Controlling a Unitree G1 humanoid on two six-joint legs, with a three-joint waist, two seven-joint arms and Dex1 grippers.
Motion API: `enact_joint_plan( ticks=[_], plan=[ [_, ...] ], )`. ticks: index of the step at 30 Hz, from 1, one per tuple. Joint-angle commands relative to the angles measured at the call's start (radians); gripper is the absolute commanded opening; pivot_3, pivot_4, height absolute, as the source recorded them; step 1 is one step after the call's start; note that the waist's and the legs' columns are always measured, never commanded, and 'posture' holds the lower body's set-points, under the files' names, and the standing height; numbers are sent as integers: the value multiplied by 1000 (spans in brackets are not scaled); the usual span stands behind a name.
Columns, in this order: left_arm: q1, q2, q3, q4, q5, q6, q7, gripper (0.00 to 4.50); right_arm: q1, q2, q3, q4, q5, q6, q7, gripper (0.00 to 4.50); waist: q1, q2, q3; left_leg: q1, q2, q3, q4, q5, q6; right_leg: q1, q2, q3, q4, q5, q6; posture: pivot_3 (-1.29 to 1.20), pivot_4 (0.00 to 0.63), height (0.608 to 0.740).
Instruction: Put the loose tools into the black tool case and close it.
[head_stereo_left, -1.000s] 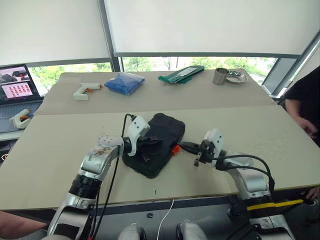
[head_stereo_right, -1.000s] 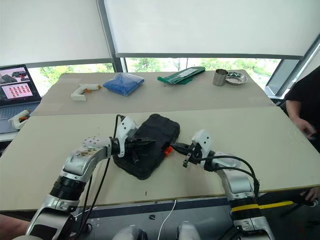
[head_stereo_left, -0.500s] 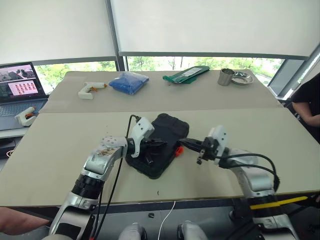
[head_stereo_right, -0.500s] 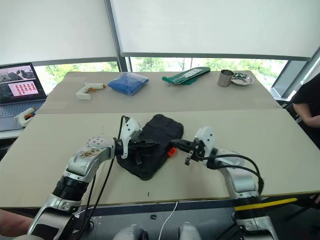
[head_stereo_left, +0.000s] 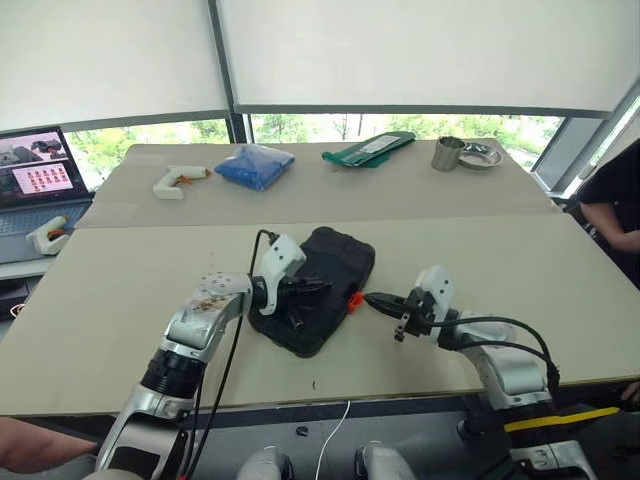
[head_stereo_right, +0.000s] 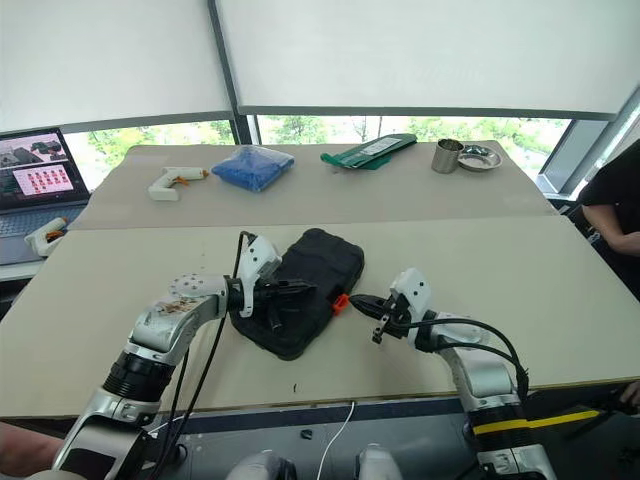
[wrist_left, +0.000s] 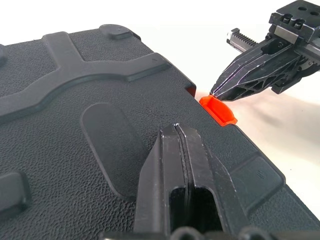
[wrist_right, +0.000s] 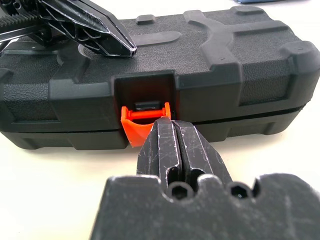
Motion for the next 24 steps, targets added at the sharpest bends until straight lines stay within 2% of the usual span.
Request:
enact_joint_plan(
  ticks=[1,7,15,24],
  plan=[
    [44,-2,-53,84,22,48,5,22,-10,13,0,-34,24,17,-1,0,0,0,0,0,0,0,0,0,0,0,0,0,0,0,0,0,150,740],
    [49,-4,-56,82,22,47,4,22,6,7,19,-32,3,4,11,0,0,0,0,0,0,0,0,0,0,0,0,0,0,0,0,0,150,740],
    [46,-6,-60,86,23,46,3,22,-61,48,68,25,-28,-27,28,0,-1,0,0,0,0,0,0,-1,-1,-1,0,0,0,0,0,0,150,740],
    [52,5,-56,77,20,56,0,22,-81,43,40,-19,4,-13,52,0,-2,0,0,-1,0,0,-1,-1,-1,-2,0,0,0,1,-1,0,150,740]
  ],
)
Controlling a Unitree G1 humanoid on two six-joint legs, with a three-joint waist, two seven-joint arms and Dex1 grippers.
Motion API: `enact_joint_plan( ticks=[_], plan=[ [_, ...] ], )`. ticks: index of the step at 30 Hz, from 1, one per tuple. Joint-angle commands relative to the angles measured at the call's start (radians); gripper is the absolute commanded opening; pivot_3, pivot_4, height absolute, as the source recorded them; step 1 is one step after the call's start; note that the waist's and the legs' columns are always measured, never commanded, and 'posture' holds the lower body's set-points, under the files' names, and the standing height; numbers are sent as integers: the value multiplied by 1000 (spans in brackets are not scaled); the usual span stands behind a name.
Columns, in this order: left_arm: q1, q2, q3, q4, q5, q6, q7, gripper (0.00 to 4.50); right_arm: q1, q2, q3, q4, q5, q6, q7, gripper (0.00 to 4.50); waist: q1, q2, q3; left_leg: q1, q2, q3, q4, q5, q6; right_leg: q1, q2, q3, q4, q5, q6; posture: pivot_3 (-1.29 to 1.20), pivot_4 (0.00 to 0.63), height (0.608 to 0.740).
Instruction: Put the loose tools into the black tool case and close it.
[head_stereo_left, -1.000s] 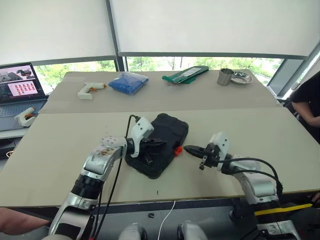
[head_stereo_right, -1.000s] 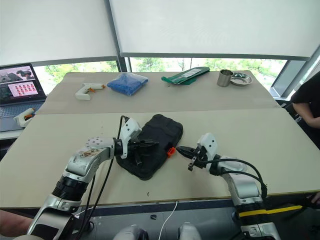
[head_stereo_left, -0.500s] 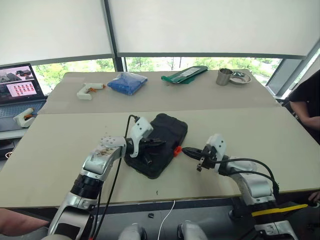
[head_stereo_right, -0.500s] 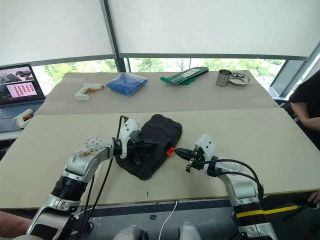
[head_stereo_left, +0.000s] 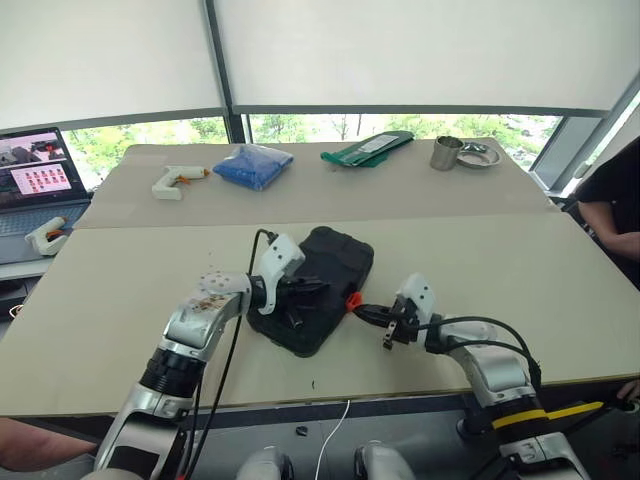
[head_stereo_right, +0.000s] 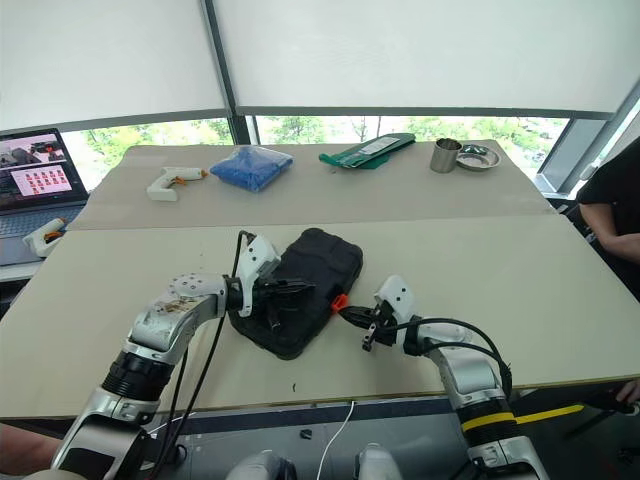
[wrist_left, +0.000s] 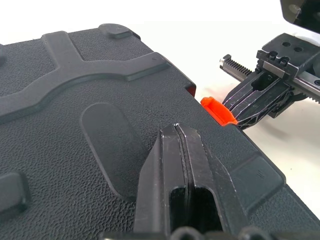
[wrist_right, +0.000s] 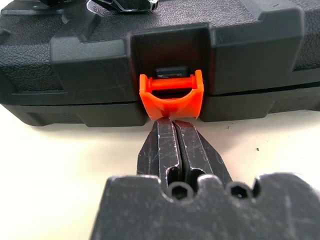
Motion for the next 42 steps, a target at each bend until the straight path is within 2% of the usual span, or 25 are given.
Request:
enact_joint_plan(
  ticks=[1,21,25,26,30,32,36,37,39,40,42],
  plan=[
    [54,0,-58,74,20,57,3,22,-49,4,-24,-102,51,-26,23,0,0,0,0,0,0,0,0,0,0,0,0,0,0,0,0,0,150,740],
    [60,-7,-71,73,21,45,-7,22,-68,0,-37,-105,47,-21,49,0,-1,0,0,1,0,0,0,-3,-6,0,0,0,0,0,0,0,150,740],
    [72,-41,40,43,-60,-90,-32,22,-19,-56,-93,-179,99,3,73,0,3,1,0,0,0,0,-1,-3,-6,-1,-1,0,-1,0,0,0,150,740],
    [73,-49,74,30,-88,-118,-42,6,-10,-68,-107,-190,111,10,71,289,7,1,0,-2,0,0,-1,-3,-6,-2,-1,0,-1,0,0,0,150,740],
    [110,8,180,-51,-153,-239,-111,1057,39,-139,-150,-226,111,-28,85,1423,11,0,1,-14,-1,0,-1,0,1,-12,-2,-1,-2,3,-6,0,150,740],
    [142,49,240,-73,-162,-304,-119,1893,63,-169,-173,-220,92,-84,92,2178,5,-1,2,-20,-2,0,-1,0,1,-18,-1,0,-2,5,-2,0,150,740],
    [264,188,345,-88,-120,-399,-124,3199,102,-231,-214,-152,32,-303,120,3463,0,-1,5,-21,-2,0,-3,-1,0,-20,0,-1,-3,5,-1,0,150,740],
    [309,224,377,-82,-127,-421,-146,3698,114,-249,-217,-130,29,-359,150,3912,1,-1,6,-21,-2,0,-4,-2,0,-20,0,-1,-3,4,0,0,150,740],
    [391,274,441,-63,-132,-476,-163,4297,128,-270,-224,-83,42,-455,207,4476,1,-2,7,-21,-2,0,-4,-3,1,-19,0,-1,-3,3,2,0,150,740],
    [429,291,469,-56,-131,-497,-161,4467,131,-279,-226,-58,52,-486,232,4500,1,-3,7,-20,-2,0,-4,-4,2,-19,-1,-2,-4,2,2,0,150,740],
    [512,318,521,-40,-111,-564,-154,4467,132,-297,-234,-9,50,-508,244,4500,2,-3,8,-20,-2,0,-4,-5,2,-17,-2,-2,-6,1,2,0,150,740]
  ],
)
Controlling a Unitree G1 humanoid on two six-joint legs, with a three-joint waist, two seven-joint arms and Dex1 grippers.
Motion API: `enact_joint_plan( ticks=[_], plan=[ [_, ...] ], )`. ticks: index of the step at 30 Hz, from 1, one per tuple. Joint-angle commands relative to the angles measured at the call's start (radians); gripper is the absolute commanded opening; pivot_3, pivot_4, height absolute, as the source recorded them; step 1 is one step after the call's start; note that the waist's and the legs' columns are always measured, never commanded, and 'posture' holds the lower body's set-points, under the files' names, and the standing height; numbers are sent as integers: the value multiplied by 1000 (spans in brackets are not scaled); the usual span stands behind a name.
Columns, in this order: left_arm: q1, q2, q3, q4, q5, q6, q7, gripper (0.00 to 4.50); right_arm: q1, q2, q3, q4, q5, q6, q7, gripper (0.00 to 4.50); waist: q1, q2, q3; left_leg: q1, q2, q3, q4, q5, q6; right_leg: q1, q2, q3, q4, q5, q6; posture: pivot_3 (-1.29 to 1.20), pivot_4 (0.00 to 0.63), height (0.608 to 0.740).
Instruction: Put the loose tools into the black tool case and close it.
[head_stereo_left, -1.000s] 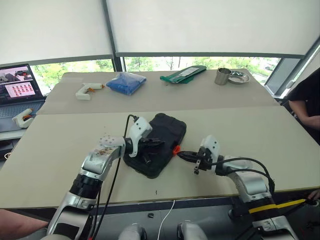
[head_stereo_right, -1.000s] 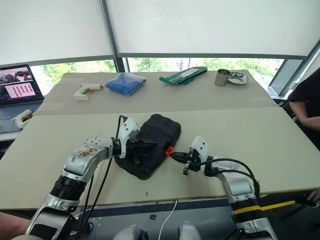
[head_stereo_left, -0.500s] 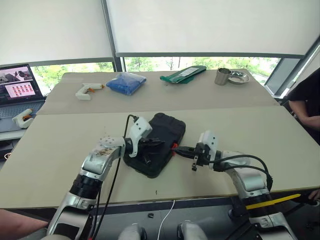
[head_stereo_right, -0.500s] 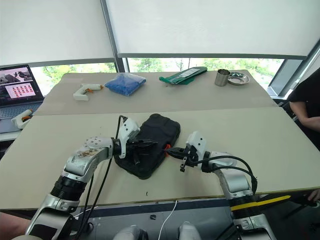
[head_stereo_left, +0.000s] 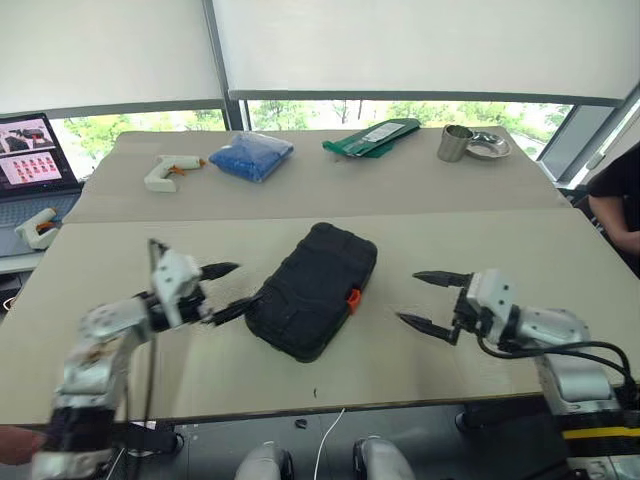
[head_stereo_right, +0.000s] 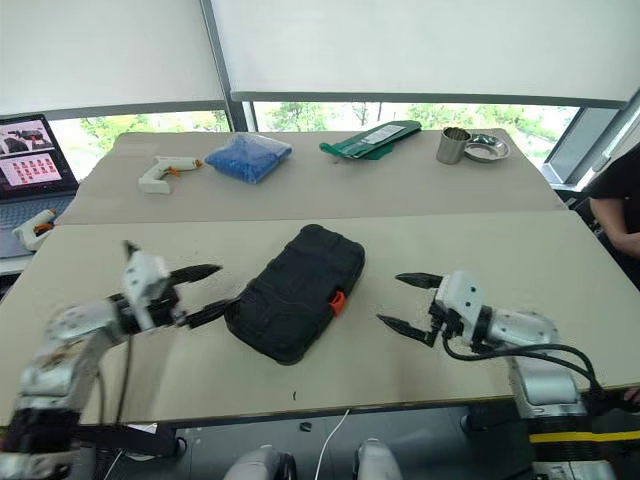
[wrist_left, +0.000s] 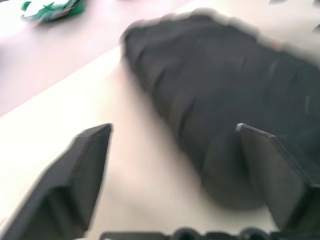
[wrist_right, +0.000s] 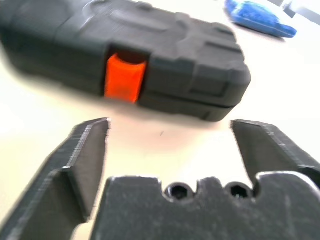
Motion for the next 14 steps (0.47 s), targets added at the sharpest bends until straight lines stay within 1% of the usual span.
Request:
enact_joint_plan(
  ticks=[1,4,7,10,14],
  plan=[
    [107,37,92,10,25,-110,0,4467,-9,-27,-40,59,37,-53,36,4500,1,0,1,0,0,0,0,0,0,1,0,0,-2,-1,-2,0,150,740],
    [213,45,139,24,55,-179,25,4467,-16,-42,-57,126,45,-58,42,4500,4,0,1,0,0,1,1,0,0,2,-4,-2,-4,-2,-5,0,150,740],
    [262,45,151,54,104,-248,64,4467,-18,-60,-56,183,24,-102,59,4500,14,0,2,0,0,0,1,0,0,2,-5,-3,-4,-2,-6,0,150,740],
    [278,37,144,48,121,-263,102,4467,-24,-76,-55,227,17,-132,70,4500,17,0,2,1,0,0,1,0,0,1,-6,-4,-4,-2,-7,0,150,740],
    [263,20,125,44,123,-252,152,4467,-37,-84,-53,268,3,-157,55,4500,17,0,2,1,0,0,0,0,0,2,-6,-3,-3,-1,-7,0,150,740]
  ],
)
